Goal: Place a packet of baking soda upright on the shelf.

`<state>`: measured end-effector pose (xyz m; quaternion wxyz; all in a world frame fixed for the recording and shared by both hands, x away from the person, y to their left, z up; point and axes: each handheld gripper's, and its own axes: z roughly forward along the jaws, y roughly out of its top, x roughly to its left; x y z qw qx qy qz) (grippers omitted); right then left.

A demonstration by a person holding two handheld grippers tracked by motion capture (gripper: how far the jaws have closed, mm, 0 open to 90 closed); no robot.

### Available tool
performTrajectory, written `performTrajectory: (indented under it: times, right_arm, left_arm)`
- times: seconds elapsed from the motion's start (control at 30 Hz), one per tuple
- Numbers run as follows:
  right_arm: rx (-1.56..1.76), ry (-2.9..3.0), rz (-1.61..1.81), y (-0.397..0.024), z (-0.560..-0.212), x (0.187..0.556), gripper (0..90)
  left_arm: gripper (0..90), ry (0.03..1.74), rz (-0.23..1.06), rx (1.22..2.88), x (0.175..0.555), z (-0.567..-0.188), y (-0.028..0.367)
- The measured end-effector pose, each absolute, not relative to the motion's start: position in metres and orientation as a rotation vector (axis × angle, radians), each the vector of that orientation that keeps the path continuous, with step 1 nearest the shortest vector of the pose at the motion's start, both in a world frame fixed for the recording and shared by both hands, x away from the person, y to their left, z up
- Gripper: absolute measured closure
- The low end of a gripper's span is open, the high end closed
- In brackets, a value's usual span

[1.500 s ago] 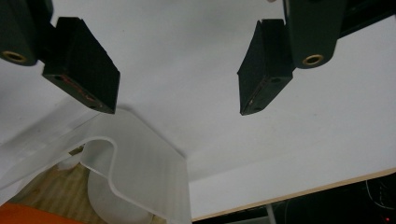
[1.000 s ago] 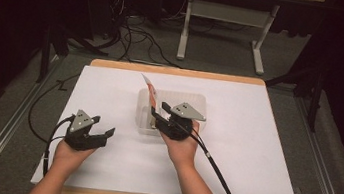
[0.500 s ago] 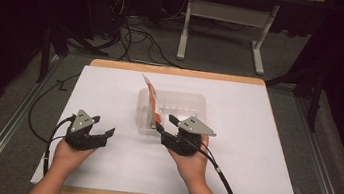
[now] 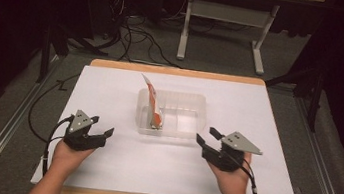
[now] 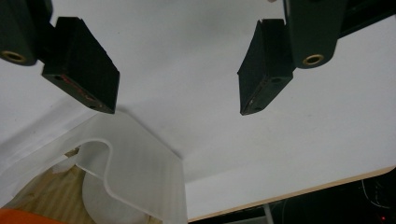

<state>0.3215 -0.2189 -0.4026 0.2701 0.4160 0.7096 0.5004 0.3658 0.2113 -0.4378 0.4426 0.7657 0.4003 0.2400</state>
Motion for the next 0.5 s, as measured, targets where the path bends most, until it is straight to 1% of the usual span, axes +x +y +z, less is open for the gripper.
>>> performTrajectory:
  times: [0.17,0.33,0.4,0.5]
  right_arm:
    - [1.186,1.846,1.270,-0.276,-0.404,0.309,45.7]
    - [1.301,1.736,1.230,-0.337,-0.409,0.289,45.0]
    - [1.335,1.713,1.220,-0.353,-0.415,0.282,44.0]
    - [1.395,1.693,1.210,-0.366,-0.423,0.280,43.8]
  left_arm:
    - [29.6,1.002,0.594,1.899,0.366,-0.438,0.213]
    - [29.6,1.011,0.594,1.907,0.367,-0.439,0.213]
    - [29.6,1.015,0.589,1.908,0.366,-0.440,0.212]
    - [29.6,1.005,0.591,1.927,0.367,-0.442,0.208]
